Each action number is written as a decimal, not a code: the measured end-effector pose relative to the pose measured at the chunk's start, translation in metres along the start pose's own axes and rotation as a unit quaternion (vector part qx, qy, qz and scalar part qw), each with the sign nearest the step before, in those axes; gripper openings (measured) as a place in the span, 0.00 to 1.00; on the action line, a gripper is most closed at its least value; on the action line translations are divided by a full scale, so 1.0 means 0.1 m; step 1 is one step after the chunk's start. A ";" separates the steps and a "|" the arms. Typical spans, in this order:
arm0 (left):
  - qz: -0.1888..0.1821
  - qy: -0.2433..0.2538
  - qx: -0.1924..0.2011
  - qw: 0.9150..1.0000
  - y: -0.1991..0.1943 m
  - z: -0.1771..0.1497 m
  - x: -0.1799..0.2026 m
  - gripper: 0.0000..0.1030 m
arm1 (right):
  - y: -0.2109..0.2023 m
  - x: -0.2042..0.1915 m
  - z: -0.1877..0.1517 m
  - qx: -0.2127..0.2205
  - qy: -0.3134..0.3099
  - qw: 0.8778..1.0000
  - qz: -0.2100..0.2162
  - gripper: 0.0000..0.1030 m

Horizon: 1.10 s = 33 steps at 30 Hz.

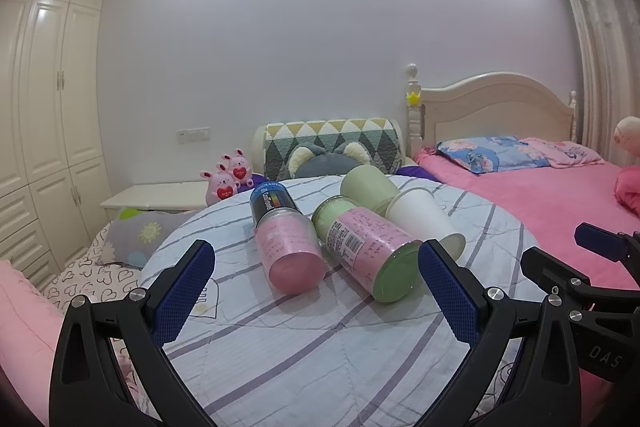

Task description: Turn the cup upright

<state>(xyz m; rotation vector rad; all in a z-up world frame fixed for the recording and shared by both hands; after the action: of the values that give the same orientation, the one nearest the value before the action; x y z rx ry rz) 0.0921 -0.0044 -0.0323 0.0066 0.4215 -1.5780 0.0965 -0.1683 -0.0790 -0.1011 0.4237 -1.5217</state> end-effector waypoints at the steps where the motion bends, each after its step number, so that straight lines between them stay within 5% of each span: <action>1: 0.000 0.001 -0.001 1.000 0.00 0.00 0.00 1.00 | 0.00 0.00 0.00 -0.001 -0.001 1.000 0.000 0.78; 17: 0.000 0.001 -0.032 1.000 0.24 0.07 -0.04 1.00 | 0.23 -0.10 0.11 -0.024 -0.008 1.000 0.004 0.78; 33: -0.005 -0.016 -0.136 0.991 1.09 0.26 -0.29 1.00 | 1.09 -0.31 0.51 -0.102 -0.018 0.994 0.030 0.78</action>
<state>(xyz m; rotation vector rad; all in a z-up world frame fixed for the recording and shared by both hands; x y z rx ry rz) 0.2061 0.0173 -0.0293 -0.2298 0.6099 -1.5167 0.2165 -0.1417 -0.0608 -0.2734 0.5475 -1.4125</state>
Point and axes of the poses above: each gripper's, at about its wrist camera, not at the fingertips, and y roughly the way its jaws point, x to its right, z to its top, the point moved 9 cm from there along y, roughly the way its jaws point, and after that the axes turned 12 degrees about y, right-handed, at the moved point
